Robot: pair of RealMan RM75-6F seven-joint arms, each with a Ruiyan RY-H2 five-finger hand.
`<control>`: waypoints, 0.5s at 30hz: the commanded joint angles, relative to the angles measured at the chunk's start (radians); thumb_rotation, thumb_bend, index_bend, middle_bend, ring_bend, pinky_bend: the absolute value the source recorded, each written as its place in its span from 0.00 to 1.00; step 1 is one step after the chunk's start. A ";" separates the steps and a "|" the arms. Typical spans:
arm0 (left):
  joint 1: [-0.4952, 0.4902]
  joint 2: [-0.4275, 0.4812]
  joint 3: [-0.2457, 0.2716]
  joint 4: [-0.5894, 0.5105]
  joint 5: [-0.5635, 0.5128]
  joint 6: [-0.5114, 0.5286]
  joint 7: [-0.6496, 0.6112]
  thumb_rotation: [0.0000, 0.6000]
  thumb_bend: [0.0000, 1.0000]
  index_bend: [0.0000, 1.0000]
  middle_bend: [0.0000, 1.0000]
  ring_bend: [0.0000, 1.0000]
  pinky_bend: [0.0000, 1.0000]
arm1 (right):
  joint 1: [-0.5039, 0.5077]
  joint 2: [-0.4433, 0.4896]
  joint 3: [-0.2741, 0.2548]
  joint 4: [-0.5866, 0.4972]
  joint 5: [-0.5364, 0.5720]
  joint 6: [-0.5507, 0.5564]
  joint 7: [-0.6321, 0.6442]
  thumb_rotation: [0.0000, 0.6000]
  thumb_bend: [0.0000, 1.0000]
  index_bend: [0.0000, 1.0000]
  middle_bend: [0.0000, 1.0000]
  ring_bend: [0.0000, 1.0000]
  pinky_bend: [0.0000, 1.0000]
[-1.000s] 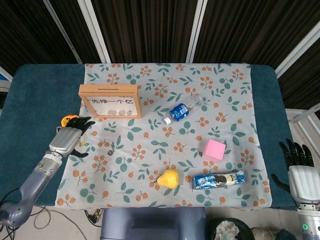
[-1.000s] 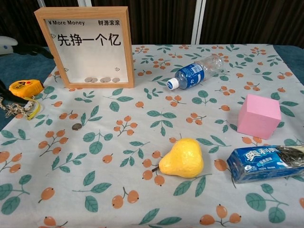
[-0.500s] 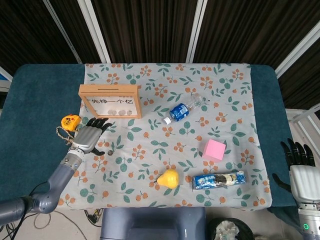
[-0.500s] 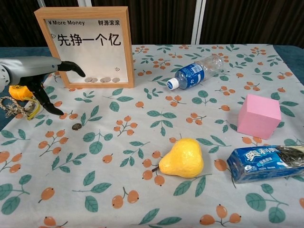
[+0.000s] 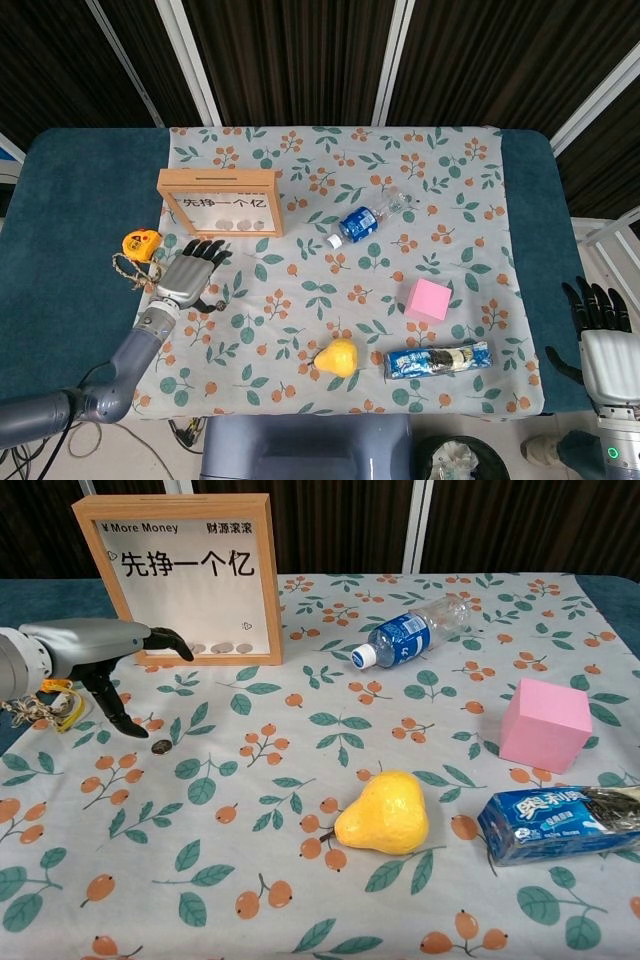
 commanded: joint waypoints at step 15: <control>-0.007 -0.042 0.027 0.055 0.000 0.007 0.000 1.00 0.09 0.21 0.00 0.00 0.00 | 0.000 -0.002 0.003 0.003 -0.003 0.007 0.006 1.00 0.30 0.08 0.00 0.00 0.00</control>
